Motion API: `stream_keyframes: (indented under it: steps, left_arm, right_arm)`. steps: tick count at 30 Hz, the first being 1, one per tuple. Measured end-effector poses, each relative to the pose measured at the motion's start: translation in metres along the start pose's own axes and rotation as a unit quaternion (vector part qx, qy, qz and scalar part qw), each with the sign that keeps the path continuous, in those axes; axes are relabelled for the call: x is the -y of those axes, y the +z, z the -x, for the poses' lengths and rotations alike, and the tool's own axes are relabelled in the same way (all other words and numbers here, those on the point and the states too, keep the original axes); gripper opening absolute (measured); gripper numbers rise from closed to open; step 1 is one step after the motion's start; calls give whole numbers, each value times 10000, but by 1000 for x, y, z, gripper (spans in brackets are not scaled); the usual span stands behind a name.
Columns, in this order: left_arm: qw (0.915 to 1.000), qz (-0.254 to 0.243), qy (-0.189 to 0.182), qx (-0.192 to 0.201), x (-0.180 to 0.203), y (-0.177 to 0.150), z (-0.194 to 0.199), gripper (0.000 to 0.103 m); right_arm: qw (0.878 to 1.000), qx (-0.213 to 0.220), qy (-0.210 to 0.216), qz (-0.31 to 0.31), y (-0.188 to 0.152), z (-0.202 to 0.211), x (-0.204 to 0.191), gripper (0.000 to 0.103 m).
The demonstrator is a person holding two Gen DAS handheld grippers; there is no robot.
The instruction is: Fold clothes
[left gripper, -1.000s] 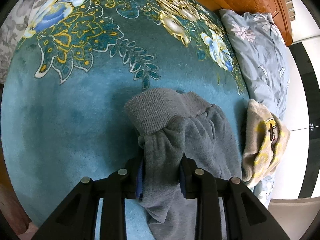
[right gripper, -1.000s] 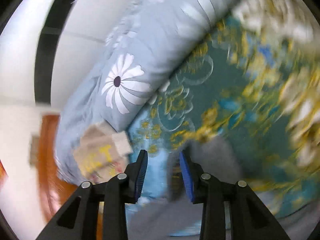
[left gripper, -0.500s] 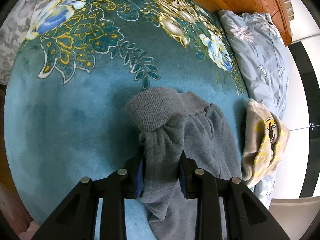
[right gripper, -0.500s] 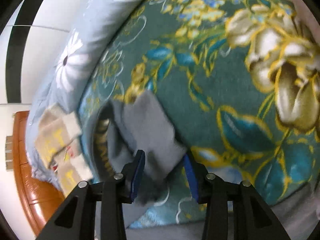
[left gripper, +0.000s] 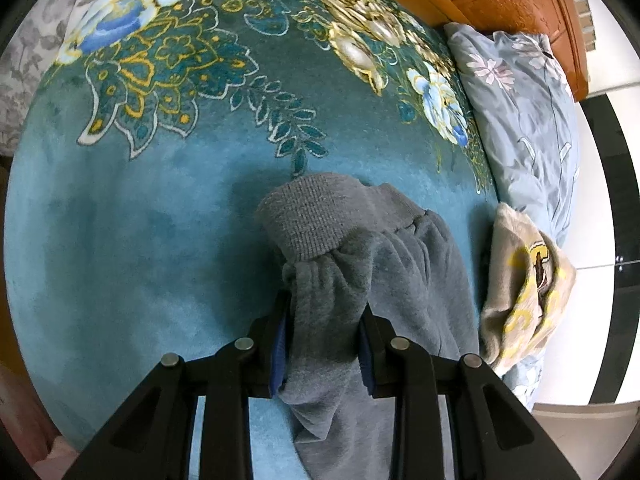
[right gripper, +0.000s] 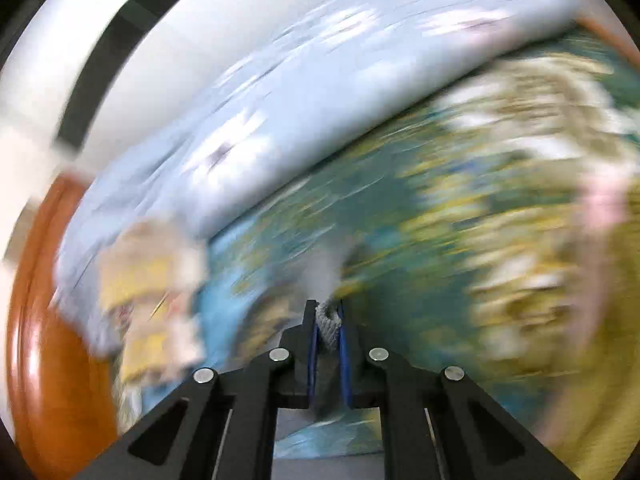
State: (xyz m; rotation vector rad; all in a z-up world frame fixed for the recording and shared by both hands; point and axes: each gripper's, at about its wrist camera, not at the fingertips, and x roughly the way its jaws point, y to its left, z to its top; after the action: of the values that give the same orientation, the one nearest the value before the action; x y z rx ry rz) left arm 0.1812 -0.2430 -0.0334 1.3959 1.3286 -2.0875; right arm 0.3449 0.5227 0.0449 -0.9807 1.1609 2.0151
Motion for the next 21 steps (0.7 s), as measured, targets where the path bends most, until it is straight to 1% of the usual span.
stream_keyframes:
  steps: [1,2,3,4,5,8,10,11,13,14,15,16,17,18,19,20,21]
  left_arm:
    - [10000,-2,-6,-27,0,0,-1,30]
    - [10000,-27,9,-46,1,0,-1,30]
    - [10000,-45,14,-39,2,0,0,30]
    - [10000,-58,11,-24,2,0,2,30]
    - [10000,-43,-16,-14,1,0,3,30]
    - [9999,72,-127,-12,-4,1,6,30]
    - [9993,240,-281,-18,-9,2,7,30]
    - [9986,354,-396,-25,-12,2,8,30]
    - [9963,582,-627,-46,-18,2,8,30]
    - [9952,657,-719,-45,-20,1,8,30]
    - [9949,626,-788,-18,-19,1,9,30]
    - [9953,502,-831,28,-14,1,10,26]
    - [9957,221,-897,88,-4,0,13,24]
    - [9947,-190,-998,129,11,-4,16,21]
    - [9917,-630,-1107,161,26,-8,20,21]
    - [9855,-1120,-1271,119,43,-15,24,21]
    - [9799,-1454,-1361,63,55,-22,25,21]
  right_arm:
    - [9985,-150,-517,-132,4,-8,24,10]
    - [9942,-448,-953,-217,5,-20,45,10]
    - [9901,-661,-1224,-194,0,-32,53,9]
    - [9883,-707,-1351,-7,-5,-37,56,9]
    - [9875,-608,-1426,285,-10,-37,50,9]
    - [9826,-540,-1600,767,-15,-41,30,14]
    - [9829,-448,-1660,663,-10,-38,27,15]
    - [9819,-328,-1755,636,-9,-34,23,17]
    - [9795,-2,-1889,697,-7,-19,10,28]
    - [9796,142,-1849,769,-8,-10,2,30]
    - [9804,234,-1762,851,-10,-5,-6,32]
    - [9814,282,-1637,962,-13,-2,-15,33]
    - [9820,252,-1550,1045,-16,-4,-24,34]
    - [9829,175,-1442,1136,-21,-6,-33,34]
    - [9835,96,-1328,1223,-26,-8,-43,34]
    - [9842,0,-1189,1310,-33,-10,-51,34]
    - [9842,-132,-1023,1441,-43,-14,-63,34]
